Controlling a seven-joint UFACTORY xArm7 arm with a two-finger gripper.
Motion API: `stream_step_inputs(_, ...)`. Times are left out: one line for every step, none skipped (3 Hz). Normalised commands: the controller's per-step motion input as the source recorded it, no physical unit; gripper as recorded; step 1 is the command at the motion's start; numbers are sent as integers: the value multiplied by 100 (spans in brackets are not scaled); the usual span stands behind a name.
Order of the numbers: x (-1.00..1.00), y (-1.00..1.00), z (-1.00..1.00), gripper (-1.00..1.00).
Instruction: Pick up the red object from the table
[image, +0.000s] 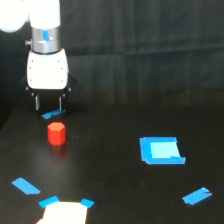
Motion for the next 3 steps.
stream_step_inputs(-7, -94, -23, 91)
stream_step_inputs(4, -80, -35, -27)
stream_step_inputs(59, -95, 9, 100)
